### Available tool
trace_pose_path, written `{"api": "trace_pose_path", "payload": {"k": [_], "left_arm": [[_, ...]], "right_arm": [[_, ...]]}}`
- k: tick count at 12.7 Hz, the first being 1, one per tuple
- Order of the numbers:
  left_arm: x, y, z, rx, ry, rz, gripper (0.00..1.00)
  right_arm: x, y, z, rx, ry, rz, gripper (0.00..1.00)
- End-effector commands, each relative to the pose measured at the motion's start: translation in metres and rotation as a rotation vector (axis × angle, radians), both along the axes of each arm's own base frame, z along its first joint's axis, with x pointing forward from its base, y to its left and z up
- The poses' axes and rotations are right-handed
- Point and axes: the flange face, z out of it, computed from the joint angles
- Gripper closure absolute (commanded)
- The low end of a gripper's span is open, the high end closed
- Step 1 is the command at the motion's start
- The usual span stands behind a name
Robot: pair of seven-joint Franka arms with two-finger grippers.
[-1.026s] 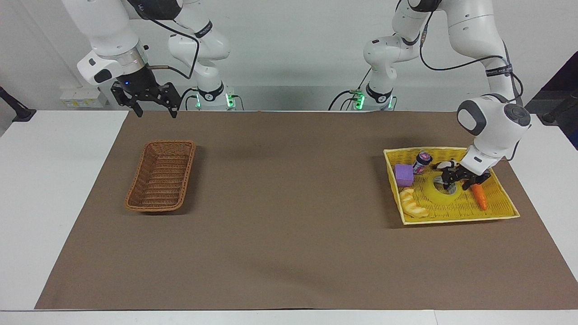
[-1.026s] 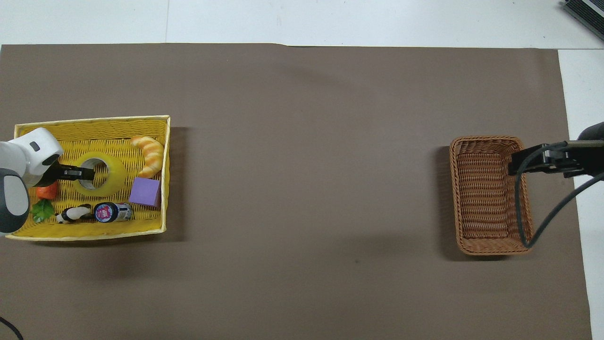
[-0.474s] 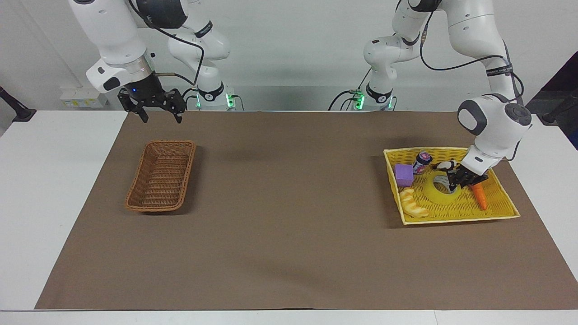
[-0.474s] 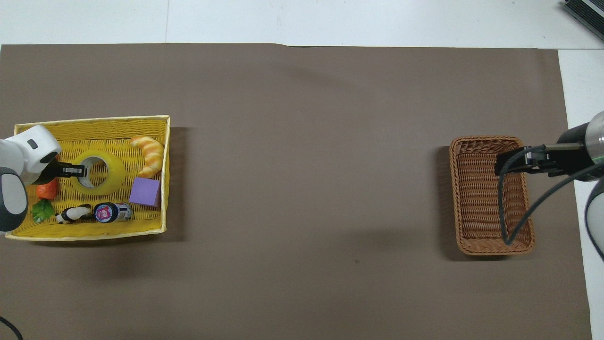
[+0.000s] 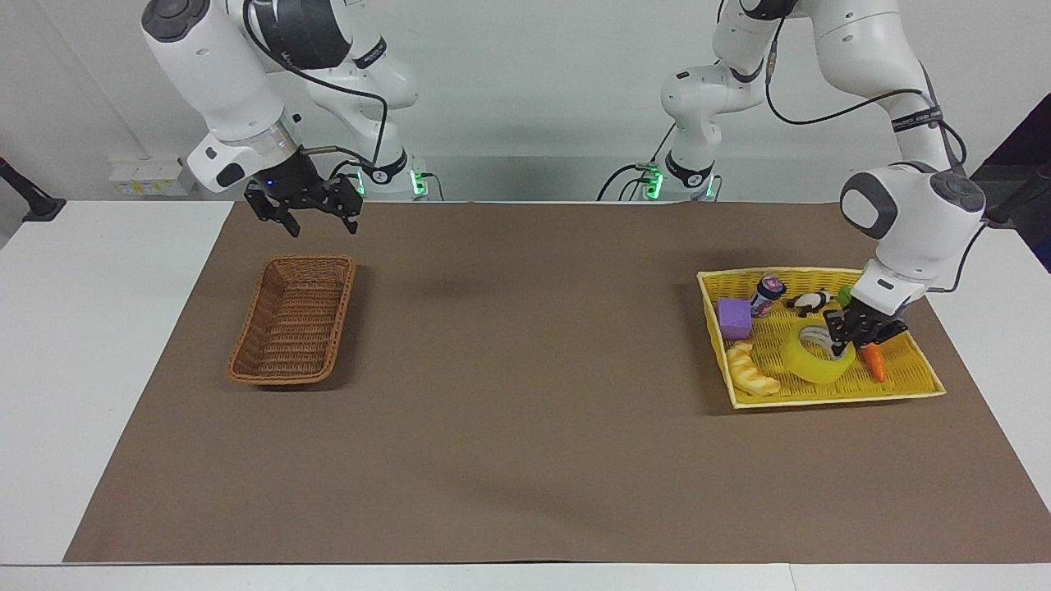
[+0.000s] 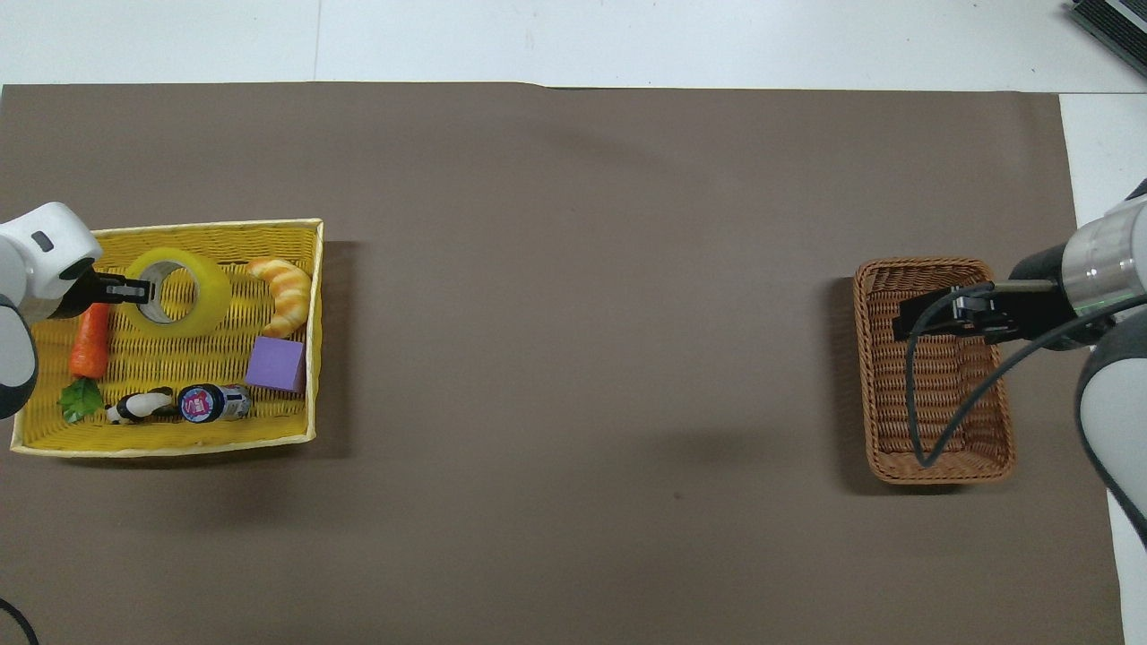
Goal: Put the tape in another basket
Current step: 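Grasp and lift the tape with the left gripper while the right gripper advances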
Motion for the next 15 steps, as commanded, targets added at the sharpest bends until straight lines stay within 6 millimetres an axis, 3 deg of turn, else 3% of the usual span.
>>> {"api": "trace_pose_path", "payload": {"k": [1,2,5,8,11,12,15], "left_arm": [[0.009,-0.004,0.033,-0.021,-0.011,-0.002,1.0],[0.012,-0.005,0.042,-0.041,-0.008,0.006,1.0],[0.017,-0.037,0.063,-0.115,-0.003,0.024,1.0],[0.012,-0.116,0.066,-0.182,0.038,0.049,1.0],[-0.001,-0.17,0.059,-0.237,0.084,0.079,1.0],[-0.007,-0.196,0.061,-0.271,0.09,0.077,1.0],[-0.032,-0.246,0.058,-0.358,0.137,0.085,1.0]], "right_arm": [[-0.009,0.01,-0.007,0.13,-0.028,-0.011,0.0],[-0.009,0.017,-0.01,0.154,-0.02,-0.007,0.0],[-0.01,0.041,-0.022,0.267,0.002,-0.015,0.0],[-0.013,0.067,-0.039,0.381,0.012,-0.045,0.0],[-0.015,0.096,-0.058,0.504,0.013,-0.076,0.0],[-0.016,0.102,-0.072,0.547,0.023,-0.071,0.0],[-0.029,0.148,-0.115,0.634,-0.038,-0.005,0.0]]}}
